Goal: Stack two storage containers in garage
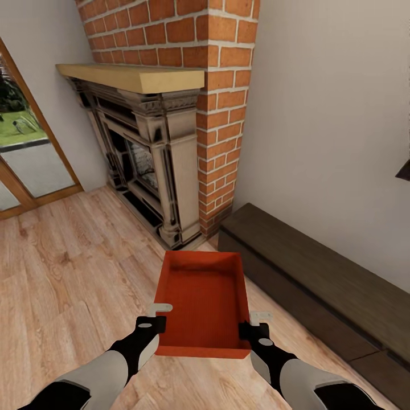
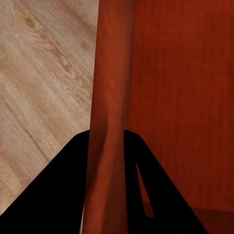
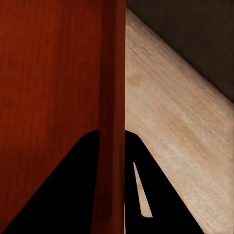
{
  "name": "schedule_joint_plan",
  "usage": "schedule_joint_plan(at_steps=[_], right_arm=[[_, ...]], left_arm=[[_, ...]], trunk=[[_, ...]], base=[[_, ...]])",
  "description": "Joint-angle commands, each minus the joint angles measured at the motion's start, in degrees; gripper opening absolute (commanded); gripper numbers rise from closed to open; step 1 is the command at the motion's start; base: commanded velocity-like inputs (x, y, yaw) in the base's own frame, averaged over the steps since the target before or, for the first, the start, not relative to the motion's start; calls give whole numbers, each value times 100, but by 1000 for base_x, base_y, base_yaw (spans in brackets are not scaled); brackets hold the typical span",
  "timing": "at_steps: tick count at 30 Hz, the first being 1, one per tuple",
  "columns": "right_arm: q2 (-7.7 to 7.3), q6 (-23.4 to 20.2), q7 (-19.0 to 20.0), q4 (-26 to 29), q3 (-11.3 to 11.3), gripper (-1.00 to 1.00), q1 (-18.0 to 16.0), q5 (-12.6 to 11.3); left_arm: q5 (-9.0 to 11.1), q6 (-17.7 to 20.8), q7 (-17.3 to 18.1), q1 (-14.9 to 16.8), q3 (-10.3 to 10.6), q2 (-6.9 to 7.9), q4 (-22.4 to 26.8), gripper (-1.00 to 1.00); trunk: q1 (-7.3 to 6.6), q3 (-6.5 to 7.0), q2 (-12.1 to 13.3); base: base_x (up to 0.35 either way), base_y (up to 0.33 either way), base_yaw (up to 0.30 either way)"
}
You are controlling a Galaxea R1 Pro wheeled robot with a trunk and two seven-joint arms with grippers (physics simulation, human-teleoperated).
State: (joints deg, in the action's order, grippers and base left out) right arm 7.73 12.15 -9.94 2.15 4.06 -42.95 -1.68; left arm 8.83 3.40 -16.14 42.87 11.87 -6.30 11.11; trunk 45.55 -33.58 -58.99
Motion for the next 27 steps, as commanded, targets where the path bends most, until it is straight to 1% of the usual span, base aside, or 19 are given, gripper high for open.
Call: schedule_joint_plan(at_steps=[1, 12, 15, 16, 19, 27], right_arm=[[1, 15, -43, -12, -107, -100, -3, -45], [1, 15, -43, -12, -107, -100, -3, -46], [1, 15, -43, -12, -107, -100, -3, -45], [-4, 15, -43, -12, -107, -100, -3, -48], [-1, 15, -43, -12, -107, -100, -3, -46], [-3, 15, -43, -12, -107, -100, -3, -44]], left_arm=[[-65, 38, -126, 2, -18, 23, 23, -100], [-65, 38, -126, 2, -18, 23, 22, -100], [-65, 38, -126, 2, -82, 27, 22, -100], [-65, 38, -126, 2, -149, 25, 25, -100], [-65, 38, -126, 2, -195, 27, 25, -100], [-65, 38, -126, 2, -212, 31, 26, -100]], trunk=[[0, 5, -3], [0, 104, -3], [0, 131, -3], [0, 140, -3], [0, 167, -3], [0, 240, -3]], base=[[0, 0, 0], [0, 0, 0], [0, 0, 0], [0, 0, 0], [0, 0, 0], [0, 0, 0]])
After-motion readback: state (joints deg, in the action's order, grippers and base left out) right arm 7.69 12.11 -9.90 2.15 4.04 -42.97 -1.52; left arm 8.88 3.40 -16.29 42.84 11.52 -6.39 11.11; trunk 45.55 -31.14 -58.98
